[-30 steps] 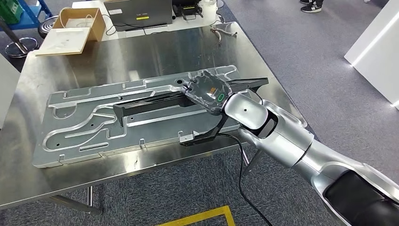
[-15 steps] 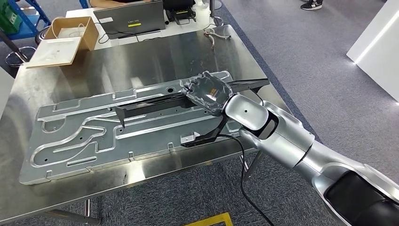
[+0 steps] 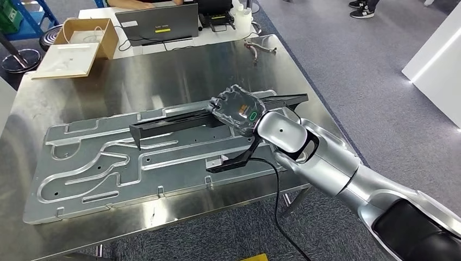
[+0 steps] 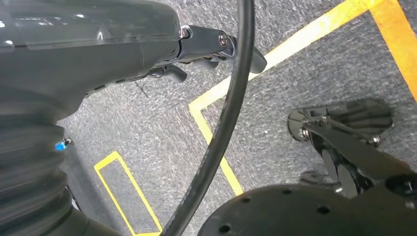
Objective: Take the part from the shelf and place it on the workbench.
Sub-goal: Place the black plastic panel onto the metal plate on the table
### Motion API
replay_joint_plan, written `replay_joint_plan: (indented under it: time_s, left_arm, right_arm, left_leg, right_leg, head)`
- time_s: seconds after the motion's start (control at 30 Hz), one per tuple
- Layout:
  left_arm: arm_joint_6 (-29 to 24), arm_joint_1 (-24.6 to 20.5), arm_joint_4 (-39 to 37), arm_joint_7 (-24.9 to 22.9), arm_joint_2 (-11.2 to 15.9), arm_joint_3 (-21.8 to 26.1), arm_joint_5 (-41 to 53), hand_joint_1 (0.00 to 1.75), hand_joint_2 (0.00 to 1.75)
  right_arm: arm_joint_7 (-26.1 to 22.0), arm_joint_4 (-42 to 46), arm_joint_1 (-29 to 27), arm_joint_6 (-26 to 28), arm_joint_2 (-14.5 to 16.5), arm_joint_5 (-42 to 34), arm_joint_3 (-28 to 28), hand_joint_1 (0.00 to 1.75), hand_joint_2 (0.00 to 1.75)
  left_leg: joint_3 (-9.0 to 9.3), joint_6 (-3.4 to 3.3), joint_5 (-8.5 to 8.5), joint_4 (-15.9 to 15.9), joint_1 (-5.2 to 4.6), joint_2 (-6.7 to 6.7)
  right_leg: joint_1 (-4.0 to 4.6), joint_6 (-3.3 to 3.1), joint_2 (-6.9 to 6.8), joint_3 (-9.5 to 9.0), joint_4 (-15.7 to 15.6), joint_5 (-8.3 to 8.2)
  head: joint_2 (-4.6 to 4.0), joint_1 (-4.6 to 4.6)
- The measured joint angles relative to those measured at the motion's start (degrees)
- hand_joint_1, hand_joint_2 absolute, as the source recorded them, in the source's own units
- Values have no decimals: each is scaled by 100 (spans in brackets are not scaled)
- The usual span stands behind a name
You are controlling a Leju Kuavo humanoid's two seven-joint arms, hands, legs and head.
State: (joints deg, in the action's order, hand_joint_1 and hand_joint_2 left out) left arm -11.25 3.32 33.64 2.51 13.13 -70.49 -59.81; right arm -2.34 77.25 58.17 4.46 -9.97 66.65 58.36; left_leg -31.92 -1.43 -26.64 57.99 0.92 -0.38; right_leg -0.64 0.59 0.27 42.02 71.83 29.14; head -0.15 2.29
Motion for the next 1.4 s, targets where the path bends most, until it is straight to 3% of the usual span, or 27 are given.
replay_joint_plan:
  time_s: [0.07, 0.1, 0.17, 0.3, 0.53, 0.7, 1.2, 1.33, 1.4]
  left_arm:
    - [1, -1, 0, 11, -1, -28, -36, 0, 175]
    - [1, -6, 0, 16, 2, -47, -50, 0, 175]
    - [4, -21, 0, 26, 8, -86, -81, 0, 175]
    - [22, -26, 0, 57, 11, -120, -158, 0, 175]
    - [28, -77, 0, 110, 24, -191, -266, 0, 175]
    - [36, -106, 0, 131, 23, -265, -314, 0, 175]
    - [58, -133, 0, 129, 23, -380, -441, 0, 175]
    - [58, -143, 0, 129, 23, -409, -457, 0, 175]
    - [59, -148, 0, 128, 23, -414, -463, 0, 175]
  right_arm:
    - [-9, -11, 5, 11, -4, -10, -2, 175, 175]
    - [-13, -17, 9, 15, -7, -15, -3, 175, 175]
    - [-28, -27, 7, 21, -9, -22, -4, 175, 175]
    - [-44, -97, -19, 22, -19, -38, -4, 175, 175]
    - [-102, -491, -126, 89, 75, -138, -6, 175, 175]
    - [-116, -744, -165, 108, 181, -147, -7, 175, 175]
    - [-165, -1134, -166, 127, 314, -202, -23, 175, 175]
    - [-187, -1265, -166, 127, 380, -204, -25, 0, 0]
    - [-194, -1318, -168, 125, 408, -208, -24, 0, 0]
  left_leg:
    - [100, 45, -103, 17, -12, -9]
    - [127, 75, -145, 26, -24, -13]
    - [152, 131, -194, 30, -43, -13]
    - [193, 98, -184, -30, -37, -2]
    - [257, 127, -202, -129, -34, 3]
    - [265, 182, -200, -139, -32, 7]
    - [292, 189, -203, -128, -42, 5]
    - [294, 189, -205, -127, -44, 5]
    - [294, 189, -205, -126, -44, 5]
  right_leg:
    - [8, -35, -9, -257, -743, -482]
    - [16, -53, -15, -373, -1026, -589]
    - [35, -72, -10, -471, -1246, -566]
    - [33, -93, 24, -493, -1303, -544]
    - [45, -157, 27, -515, -1302, -499]
    - [45, -161, 27, -526, -1299, -498]
    - [34, -159, 14, -566, -1310, -499]
    - [33, -159, 14, -567, -1311, -499]
    - [32, -159, 13, -568, -1311, -499]
  head:
    - [0, -1]
    - [0, 0]
    - [0, 1]
    - [0, 2]
    - [0, 1]
    - [0, 1]
    - [0, 1]
    - [0, 1]
    - [0, 1]
